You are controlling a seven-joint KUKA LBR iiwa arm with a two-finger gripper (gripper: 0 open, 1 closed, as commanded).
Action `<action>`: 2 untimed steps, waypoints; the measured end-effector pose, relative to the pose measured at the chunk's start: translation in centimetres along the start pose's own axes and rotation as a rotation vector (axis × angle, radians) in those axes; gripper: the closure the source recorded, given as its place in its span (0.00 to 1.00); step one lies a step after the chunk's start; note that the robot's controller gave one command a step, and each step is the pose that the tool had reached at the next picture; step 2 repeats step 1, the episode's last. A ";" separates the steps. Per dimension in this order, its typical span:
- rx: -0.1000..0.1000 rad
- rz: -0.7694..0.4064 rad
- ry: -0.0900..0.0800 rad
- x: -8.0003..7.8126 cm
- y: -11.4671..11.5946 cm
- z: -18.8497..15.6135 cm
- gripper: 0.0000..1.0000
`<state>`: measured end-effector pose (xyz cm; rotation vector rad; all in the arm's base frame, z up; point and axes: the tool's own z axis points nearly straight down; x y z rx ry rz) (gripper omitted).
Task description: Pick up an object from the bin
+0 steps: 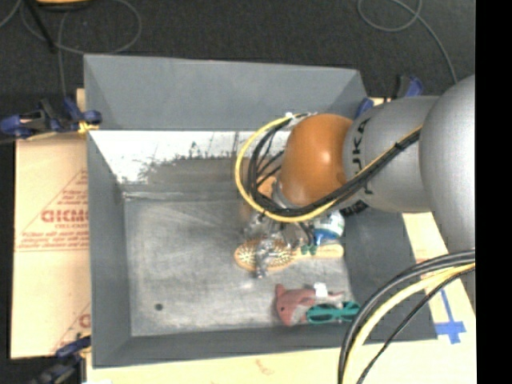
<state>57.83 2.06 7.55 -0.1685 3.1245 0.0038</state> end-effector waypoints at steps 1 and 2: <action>0.003 -0.027 0.006 1.7 -0.9 -16.0 1.00; 0.003 -0.027 0.006 1.7 -0.9 -16.0 1.00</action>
Offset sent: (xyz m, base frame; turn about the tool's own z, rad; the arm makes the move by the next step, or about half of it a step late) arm 0.0000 0.0000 0.0000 0.0000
